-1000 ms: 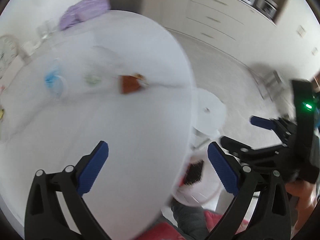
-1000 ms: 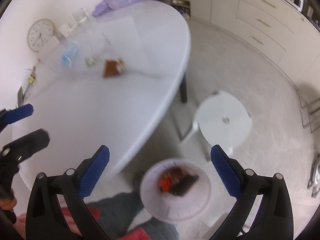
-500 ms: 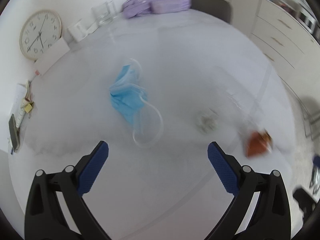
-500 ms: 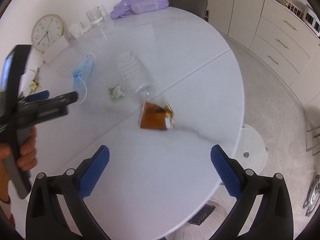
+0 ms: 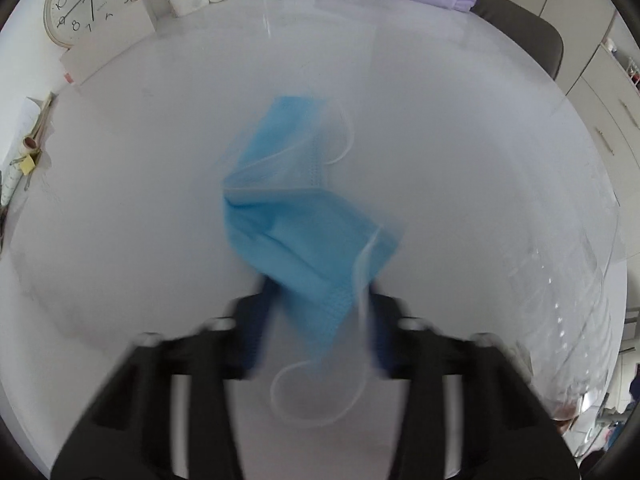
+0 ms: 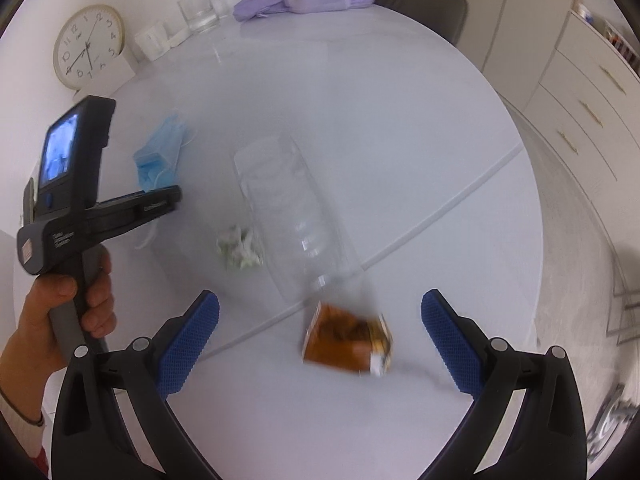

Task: Collect trash
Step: 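Reach the left tool to the blue face mask and grasp it, then grasp the clear plastic bottle with the right tool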

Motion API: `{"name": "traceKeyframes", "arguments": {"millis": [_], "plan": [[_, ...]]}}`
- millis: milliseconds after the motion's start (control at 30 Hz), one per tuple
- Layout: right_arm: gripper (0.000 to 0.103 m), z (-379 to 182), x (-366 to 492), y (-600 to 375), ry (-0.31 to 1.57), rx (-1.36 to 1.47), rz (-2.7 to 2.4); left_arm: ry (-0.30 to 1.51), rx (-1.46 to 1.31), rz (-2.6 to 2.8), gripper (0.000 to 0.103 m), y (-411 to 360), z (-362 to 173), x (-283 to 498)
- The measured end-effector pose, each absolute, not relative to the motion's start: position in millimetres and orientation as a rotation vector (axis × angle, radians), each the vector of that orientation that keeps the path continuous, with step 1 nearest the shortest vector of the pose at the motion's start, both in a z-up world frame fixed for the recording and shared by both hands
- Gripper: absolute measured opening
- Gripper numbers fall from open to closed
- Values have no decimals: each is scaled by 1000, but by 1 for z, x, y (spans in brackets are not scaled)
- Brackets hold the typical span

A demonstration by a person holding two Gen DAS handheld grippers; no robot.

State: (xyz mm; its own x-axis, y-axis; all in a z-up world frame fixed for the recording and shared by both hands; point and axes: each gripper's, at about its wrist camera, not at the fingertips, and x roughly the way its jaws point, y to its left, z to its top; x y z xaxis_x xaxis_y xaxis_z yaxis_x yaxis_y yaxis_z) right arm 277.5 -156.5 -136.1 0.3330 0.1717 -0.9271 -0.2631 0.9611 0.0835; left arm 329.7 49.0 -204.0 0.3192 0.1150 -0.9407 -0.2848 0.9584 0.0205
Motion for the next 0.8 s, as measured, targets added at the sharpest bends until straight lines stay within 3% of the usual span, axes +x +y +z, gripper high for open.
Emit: {"name": "traceKeyframes", "arguments": {"millis": [33, 167, 800], "plan": [[100, -137, 282, -154, 1198, -100, 288, 1220, -161, 256, 21, 50, -202, 329], [100, -144, 301, -145, 1205, -129, 300, 1197, -170, 251, 15, 59, -195, 326], [100, -172, 338, -105, 1199, -320, 351, 1161, -186, 241, 14, 82, -169, 273]]}}
